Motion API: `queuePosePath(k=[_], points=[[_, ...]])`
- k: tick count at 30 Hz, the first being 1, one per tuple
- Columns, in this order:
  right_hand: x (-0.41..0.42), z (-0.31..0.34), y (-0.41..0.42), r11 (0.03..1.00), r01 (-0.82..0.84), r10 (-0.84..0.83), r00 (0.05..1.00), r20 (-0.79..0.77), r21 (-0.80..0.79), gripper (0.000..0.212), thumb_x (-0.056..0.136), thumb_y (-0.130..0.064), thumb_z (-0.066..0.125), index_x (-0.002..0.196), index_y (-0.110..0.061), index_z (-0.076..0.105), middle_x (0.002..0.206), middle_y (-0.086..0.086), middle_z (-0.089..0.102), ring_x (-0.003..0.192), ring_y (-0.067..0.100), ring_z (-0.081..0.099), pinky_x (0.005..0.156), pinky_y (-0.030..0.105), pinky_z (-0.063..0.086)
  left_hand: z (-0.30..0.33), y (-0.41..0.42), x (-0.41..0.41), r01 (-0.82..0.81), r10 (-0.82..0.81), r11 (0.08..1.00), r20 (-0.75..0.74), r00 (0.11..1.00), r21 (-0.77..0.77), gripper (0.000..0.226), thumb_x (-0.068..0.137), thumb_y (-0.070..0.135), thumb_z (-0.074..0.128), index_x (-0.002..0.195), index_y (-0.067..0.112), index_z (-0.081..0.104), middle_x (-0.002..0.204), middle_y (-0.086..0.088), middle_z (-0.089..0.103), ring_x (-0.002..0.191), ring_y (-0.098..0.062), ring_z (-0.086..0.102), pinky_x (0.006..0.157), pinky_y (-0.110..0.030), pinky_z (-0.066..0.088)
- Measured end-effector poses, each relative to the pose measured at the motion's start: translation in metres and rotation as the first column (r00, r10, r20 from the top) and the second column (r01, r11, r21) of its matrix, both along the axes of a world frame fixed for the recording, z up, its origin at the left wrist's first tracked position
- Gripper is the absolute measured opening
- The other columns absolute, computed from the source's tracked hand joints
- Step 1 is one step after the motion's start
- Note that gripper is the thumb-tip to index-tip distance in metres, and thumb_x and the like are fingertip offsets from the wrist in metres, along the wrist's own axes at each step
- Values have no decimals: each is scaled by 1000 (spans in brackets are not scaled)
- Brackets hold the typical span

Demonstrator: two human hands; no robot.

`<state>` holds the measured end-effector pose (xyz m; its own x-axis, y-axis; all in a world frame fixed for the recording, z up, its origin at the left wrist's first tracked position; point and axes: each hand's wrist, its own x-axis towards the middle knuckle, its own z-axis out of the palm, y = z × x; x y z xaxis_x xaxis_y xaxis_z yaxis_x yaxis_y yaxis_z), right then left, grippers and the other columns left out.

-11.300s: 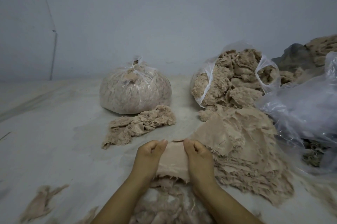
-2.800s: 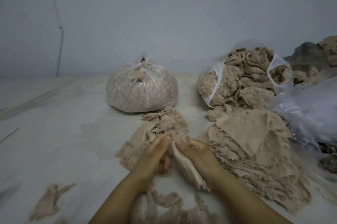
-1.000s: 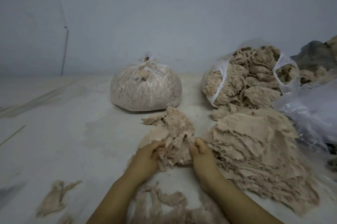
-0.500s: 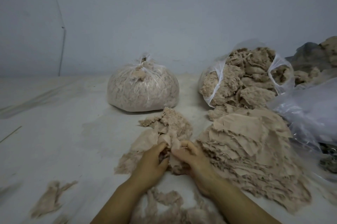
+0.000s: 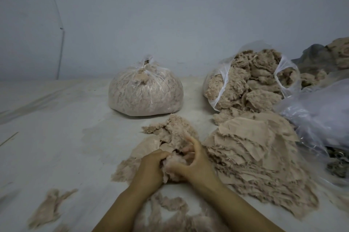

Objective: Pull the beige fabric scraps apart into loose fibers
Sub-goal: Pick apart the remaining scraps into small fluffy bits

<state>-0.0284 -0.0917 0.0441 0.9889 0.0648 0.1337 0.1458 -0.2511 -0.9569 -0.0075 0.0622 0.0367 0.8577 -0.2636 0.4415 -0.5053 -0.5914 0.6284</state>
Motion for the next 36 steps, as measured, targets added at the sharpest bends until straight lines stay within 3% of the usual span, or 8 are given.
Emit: queuePosePath(k=[2,5,8,16,20,24,31,36], points=[[0,-4,4,968,-30,61,991,116,-249,104,49,-51,87,138,-41,34,127,-18,38,113,-1,41,94,17,40,1,-2,0,-54,53,997,-27,998,-46,31,75,4,70,82,34,68,80,10,68,76,-3,62,66,-15,47],[5,-9,3,950,88,21,939,343,-299,36,78,-13,72,111,-22,62,103,-8,57,90,-6,48,77,16,41,1,-1,0,-82,78,994,-52,996,-71,45,76,4,66,82,47,55,76,18,64,78,9,59,65,-8,44],[9,-10,-5,981,184,-194,954,229,62,17,93,-9,57,80,-14,67,71,-1,65,67,4,57,65,22,45,0,-2,0,-59,59,998,-59,997,10,33,82,21,69,78,47,50,69,20,60,74,11,56,63,-9,41],[18,7,-11,678,337,-282,940,-193,654,24,98,-1,44,93,-10,66,90,14,69,79,28,62,79,45,49,-7,11,9,-108,110,993,-47,993,47,15,89,15,62,82,19,74,70,31,56,73,11,55,66,-9,37],[10,9,-10,759,206,-97,974,-207,618,19,94,-3,51,106,0,66,94,20,71,79,31,66,75,44,53,7,1,0,-169,164,968,-43,985,-187,18,84,41,63,102,38,66,94,34,57,92,13,53,77,-1,37],[4,9,-6,800,88,46,977,-207,594,23,89,0,53,106,-2,67,99,21,72,90,37,69,75,44,56,17,-12,-7,-64,-164,845,-372,914,-532,57,69,64,67,118,35,59,110,23,64,101,9,59,83,-13,49],[4,3,-3,904,182,-112,974,-196,388,14,94,-21,58,101,-12,67,89,13,74,78,32,68,62,36,53,14,-18,-8,-57,-453,689,-491,744,-723,56,73,41,78,122,24,59,118,-4,67,103,-20,67,77,-31,55],[-2,2,1,955,95,-58,989,-139,281,32,94,-23,59,62,-20,63,61,-3,66,56,16,61,52,26,47,9,-24,-5,-227,-150,746,-490,859,-626,16,94,12,54,104,14,67,107,-13,70,99,-26,67,92,-42,52]])
